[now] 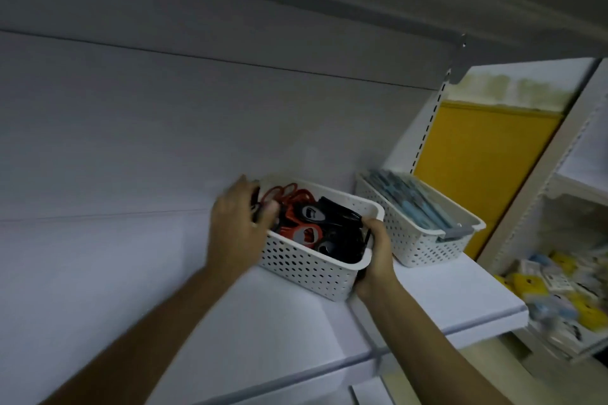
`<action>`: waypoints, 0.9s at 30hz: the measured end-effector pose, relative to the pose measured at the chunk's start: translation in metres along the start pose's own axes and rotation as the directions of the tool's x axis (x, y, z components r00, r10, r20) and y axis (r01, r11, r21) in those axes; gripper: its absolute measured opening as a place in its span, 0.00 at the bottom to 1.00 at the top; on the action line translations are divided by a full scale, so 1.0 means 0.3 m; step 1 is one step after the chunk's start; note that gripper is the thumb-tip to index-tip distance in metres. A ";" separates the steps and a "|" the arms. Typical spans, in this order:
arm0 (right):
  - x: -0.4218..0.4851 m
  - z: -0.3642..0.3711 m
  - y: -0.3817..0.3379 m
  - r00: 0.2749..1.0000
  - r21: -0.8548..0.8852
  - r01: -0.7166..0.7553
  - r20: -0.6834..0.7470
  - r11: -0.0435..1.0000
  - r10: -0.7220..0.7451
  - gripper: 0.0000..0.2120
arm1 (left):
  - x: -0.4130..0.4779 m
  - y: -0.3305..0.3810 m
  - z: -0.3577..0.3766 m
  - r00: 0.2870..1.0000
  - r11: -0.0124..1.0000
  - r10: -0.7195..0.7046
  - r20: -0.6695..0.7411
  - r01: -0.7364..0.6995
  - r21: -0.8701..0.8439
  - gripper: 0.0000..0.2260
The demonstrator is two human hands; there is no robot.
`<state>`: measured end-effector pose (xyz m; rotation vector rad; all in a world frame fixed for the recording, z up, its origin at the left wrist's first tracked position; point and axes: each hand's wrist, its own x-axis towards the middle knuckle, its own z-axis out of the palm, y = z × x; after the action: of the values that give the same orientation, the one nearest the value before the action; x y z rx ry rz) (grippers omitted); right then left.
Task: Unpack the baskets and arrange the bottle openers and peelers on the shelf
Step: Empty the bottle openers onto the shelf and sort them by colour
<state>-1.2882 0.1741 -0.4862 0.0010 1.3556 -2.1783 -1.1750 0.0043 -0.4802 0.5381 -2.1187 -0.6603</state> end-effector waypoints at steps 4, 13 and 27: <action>0.011 0.059 0.053 0.950 0.023 0.193 -0.254 0.981 -0.181 0.28 | -0.129 0.005 0.088 0.970 0.992 0.109 0.219 -0.120 0.036 0.48; -0.062 0.178 0.174 0.868 -0.066 0.379 -0.319 0.923 -0.380 0.31 | -0.114 -0.098 0.057 0.970 0.991 0.002 0.242 0.030 -0.130 0.47; -0.077 0.292 0.301 0.712 -0.209 0.583 -0.335 0.785 -0.617 0.42 | 0.007 -0.050 -0.007 0.965 0.967 -0.038 0.260 0.101 -0.235 0.51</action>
<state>-1.2020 0.0830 -0.5113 -0.0554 1.8834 -2.7638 -1.1724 -0.0091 -0.4873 0.4083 -2.2162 -1.0668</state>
